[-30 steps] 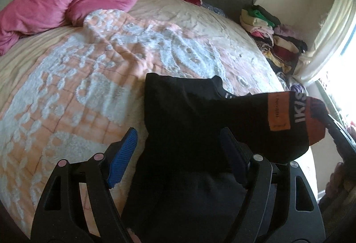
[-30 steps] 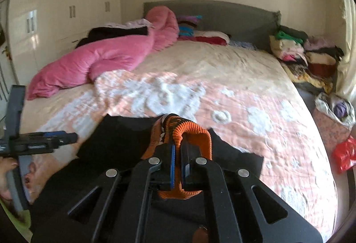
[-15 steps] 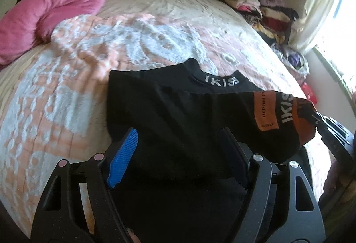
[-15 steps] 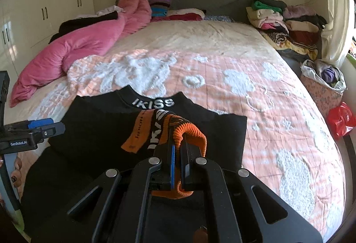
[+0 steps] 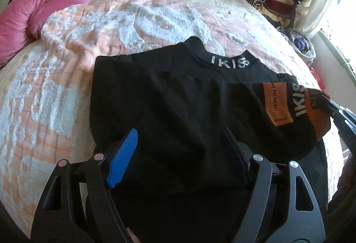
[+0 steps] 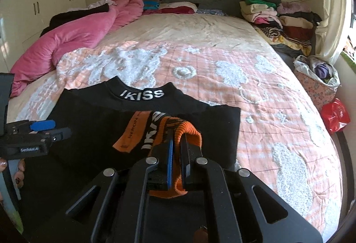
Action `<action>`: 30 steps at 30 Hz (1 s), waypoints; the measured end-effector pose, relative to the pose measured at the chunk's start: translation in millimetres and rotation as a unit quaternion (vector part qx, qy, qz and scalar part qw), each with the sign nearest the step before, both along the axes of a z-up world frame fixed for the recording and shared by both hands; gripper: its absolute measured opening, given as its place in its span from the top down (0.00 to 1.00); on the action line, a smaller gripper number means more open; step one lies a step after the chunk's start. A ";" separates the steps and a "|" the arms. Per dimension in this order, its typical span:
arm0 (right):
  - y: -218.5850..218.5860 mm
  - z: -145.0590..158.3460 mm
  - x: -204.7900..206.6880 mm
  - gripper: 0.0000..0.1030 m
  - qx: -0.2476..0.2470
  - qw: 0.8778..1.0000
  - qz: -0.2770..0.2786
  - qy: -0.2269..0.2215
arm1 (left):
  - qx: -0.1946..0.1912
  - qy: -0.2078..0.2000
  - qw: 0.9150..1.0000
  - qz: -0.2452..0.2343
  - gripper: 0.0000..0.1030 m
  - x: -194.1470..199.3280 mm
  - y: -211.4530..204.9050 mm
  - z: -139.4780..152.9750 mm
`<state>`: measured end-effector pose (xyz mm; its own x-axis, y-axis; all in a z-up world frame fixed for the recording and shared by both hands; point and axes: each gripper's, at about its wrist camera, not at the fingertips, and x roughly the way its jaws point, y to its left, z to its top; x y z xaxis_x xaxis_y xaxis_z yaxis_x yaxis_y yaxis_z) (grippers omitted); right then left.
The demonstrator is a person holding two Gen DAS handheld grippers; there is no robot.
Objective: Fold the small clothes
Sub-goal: 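Grasp the orange cuff with the right tool and lift it, then lay the cuff flat on the body and open the right tool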
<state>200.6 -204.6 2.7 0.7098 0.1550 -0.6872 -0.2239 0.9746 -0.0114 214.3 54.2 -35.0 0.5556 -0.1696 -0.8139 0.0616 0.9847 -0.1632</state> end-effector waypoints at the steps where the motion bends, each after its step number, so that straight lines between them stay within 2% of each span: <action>1: -0.6 -0.4 0.0 0.93 0.000 1.000 -0.002 0.001 | 0.001 0.000 1.000 -0.001 0.33 0.0 -0.4 -0.5; 5: 2.3 -2.3 -0.8 0.91 0.007 1.000 -0.004 0.003 | 0.005 0.002 1.000 -0.004 0.33 -0.3 -2.0 -2.3; 8: 9.0 -5.3 -1.5 0.82 -0.001 1.000 -0.004 0.004 | 0.008 0.005 1.000 -0.007 0.33 -1.2 -2.1 -4.8; 11: 11.2 -5.4 -2.6 0.80 -0.006 1.000 -0.022 -0.003 | 0.009 0.005 1.000 -0.008 0.33 -1.5 -2.9 -6.8; 13: 11.6 -5.7 -4.1 0.75 -0.011 0.999 -0.035 -0.008 | 0.009 0.005 1.000 -0.007 0.33 -1.7 -2.9 -6.9; 14: 12.2 -5.2 -5.2 0.63 -0.011 0.999 -0.040 -0.013 | 0.009 0.005 1.000 -0.008 0.33 -2.1 -2.8 -7.4; 15: 12.8 -4.3 -6.8 0.43 -0.016 0.998 -0.048 -0.021 | 0.009 0.005 1.000 -0.008 0.33 -1.8 -2.8 -7.2; 16: 13.4 -3.8 -7.9 0.37 -0.019 0.998 -0.052 -0.026 | 0.009 0.005 1.000 -0.009 0.33 -2.2 -2.5 -7.7; 20: 22.6 -9.5 -7.1 0.37 -0.011 1.000 -0.012 -0.007 | 0.008 0.005 1.000 -0.008 0.33 -2.3 -2.9 -7.5; 24: 31.7 -21.9 -1.4 0.38 0.022 0.998 0.036 0.046 | 0.008 0.005 1.000 -0.009 0.33 -2.7 -3.2 -7.4; 30: 32.5 -58.5 9.7 0.38 0.002 0.993 0.010 0.121 | 0.007 0.002 1.000 -0.014 0.33 -6.8 -3.2 -7.4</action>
<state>210.3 -172.2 -55.8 0.5216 0.1705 -0.8360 -0.2385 0.9699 0.0490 207.4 51.0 -42.3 0.5470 -0.1740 -0.8189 0.0878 0.9847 -0.1505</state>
